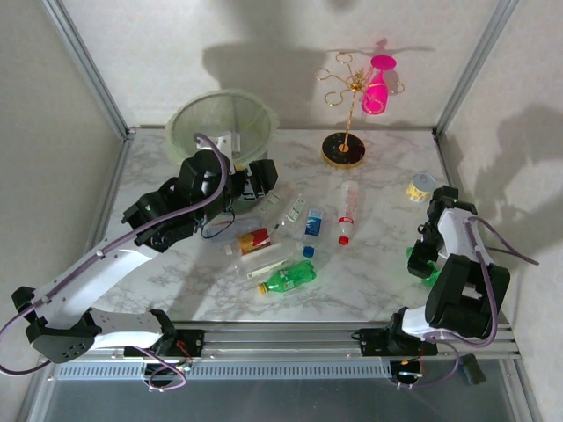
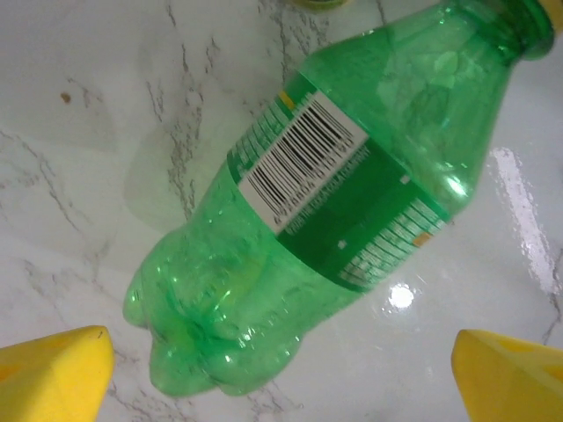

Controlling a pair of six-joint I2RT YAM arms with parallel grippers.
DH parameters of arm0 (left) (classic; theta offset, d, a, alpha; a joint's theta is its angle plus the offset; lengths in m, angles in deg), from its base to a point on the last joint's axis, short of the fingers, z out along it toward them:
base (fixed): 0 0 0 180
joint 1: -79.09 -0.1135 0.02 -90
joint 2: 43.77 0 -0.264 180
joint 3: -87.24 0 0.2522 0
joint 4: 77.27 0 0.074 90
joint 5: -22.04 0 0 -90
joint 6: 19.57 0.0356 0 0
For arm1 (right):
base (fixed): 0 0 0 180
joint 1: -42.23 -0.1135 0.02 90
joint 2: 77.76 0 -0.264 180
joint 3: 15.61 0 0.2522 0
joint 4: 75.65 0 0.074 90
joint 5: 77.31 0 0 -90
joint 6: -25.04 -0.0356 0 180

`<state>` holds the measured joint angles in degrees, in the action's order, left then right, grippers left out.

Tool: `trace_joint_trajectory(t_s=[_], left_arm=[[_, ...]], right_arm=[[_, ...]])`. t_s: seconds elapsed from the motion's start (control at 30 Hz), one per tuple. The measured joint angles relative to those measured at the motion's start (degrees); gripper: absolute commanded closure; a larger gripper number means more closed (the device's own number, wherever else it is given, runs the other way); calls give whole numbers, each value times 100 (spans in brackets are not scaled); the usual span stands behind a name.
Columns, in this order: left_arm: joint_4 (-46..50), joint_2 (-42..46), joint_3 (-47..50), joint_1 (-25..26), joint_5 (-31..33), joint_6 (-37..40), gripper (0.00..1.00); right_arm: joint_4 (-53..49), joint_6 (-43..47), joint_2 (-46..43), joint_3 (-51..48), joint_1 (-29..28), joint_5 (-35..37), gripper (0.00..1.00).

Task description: Put the plastic bottles in the bin

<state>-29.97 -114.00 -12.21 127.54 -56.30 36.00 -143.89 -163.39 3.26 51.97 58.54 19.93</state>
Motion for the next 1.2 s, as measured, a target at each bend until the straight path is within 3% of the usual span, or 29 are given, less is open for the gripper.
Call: trace_joint_trajectory(t_s=[0.3,0.8,1.2], left_arm=[[0,0,44,-142,-28,-22,20],[-4,0,142,-216,-55,-22,20],[-13,7,142,-216,-44,7,20]], right_arm=[[2,63,605,219,70,83,4],[-15,232,861,256,35,328,22],[-380,-24,715,177,-570,376,30]])
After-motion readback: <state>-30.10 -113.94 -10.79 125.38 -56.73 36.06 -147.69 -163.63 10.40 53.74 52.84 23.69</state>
